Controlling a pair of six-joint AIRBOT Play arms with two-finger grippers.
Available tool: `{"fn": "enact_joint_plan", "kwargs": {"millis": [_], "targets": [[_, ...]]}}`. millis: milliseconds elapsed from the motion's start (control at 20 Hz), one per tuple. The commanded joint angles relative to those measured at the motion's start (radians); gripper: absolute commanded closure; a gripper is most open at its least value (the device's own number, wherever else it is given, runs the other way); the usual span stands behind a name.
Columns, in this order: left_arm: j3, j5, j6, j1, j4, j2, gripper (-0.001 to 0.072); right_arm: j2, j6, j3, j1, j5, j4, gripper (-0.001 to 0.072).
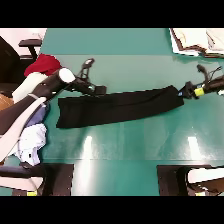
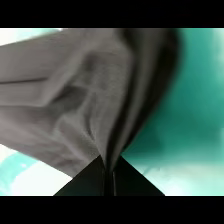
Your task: Fold the shirts.
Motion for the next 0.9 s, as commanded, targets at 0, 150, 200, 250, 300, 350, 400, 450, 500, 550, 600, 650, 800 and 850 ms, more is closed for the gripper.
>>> {"fn": "enact_joint_plan", "kwargs": {"millis": [0, 150, 200, 250, 300, 350, 400, 450, 500, 550, 600, 650, 800, 850], "targets": [[0.158, -0.031, -0.02, -0.078, -0.002, -0.158, 0.0686, 0.131, 0.039, 0.105, 0.057, 0.045, 0.056, 0.0698], [0.267, -0.061, -0.036, -0.116, -0.002, -0.274, 0.0686, 0.208, 0.052, 0.177, 0.135, 0.038, 0.173, 0.0697], [0.287, -0.076, -0.054, -0.123, -0.002, -0.301, 0.0686, 0.222, 0.066, 0.205, 0.165, 0.037, 0.195, 0.0697], [0.296, -0.076, -0.055, -0.129, -0.008, -0.32, 0.0686, 0.23, 0.079, 0.232, 0.192, 0.037, 0.199, 0.0697], [0.296, -0.068, -0.056, -0.135, -0.013, -0.329, 0.0686, 0.232, 0.092, 0.26, 0.225, 0.038, 0.2, 0.0698], [0.296, -0.067, -0.055, -0.138, -0.018, -0.338, 0.0686, 0.233, 0.1, 0.284, 0.256, 0.038, 0.199, 0.0698], [0.296, -0.067, -0.055, -0.142, -0.023, -0.347, 0.0686, 0.233, 0.102, 0.304, 0.289, 0.032, 0.199, 0.0698], [0.296, -0.066, -0.055, -0.143, -0.03, -0.351, 0.0686, 0.233, 0.103, 0.319, 0.32, 0.022, 0.199, 0.0697], [0.296, -0.059, -0.055, -0.143, -0.037, -0.352, 0.0686, 0.233, 0.106, 0.328, 0.354, 0.009, 0.199, 0.0697], [0.296, -0.051, -0.055, -0.143, -0.039, -0.352, 0.0686, 0.233, 0.106, 0.332, 0.38, 0.0, 0.199, 0.0697], [0.296, -0.049, -0.056, -0.143, -0.039, -0.351, 0.0686, 0.233, 0.106, 0.332, 0.406, -0.007, 0.199, 0.0698], [0.296, -0.061, -0.055, -0.138, -0.039, -0.348, 0.0686, 0.233, 0.106, 0.332, 0.429, -0.011, 0.198, 0.0697], [0.298, -0.138, -0.053, -0.077, -0.019, -0.286, 0.0687, 0.233, 0.105, 0.332, 0.494, -0.017, 0.199, 0.0697], [0.298, -0.161, -0.052, -0.037, 0.0, -0.241, 0.0687, 0.233, 0.105, 0.332, 0.52, -0.025, 0.199, 0.0697]]}}
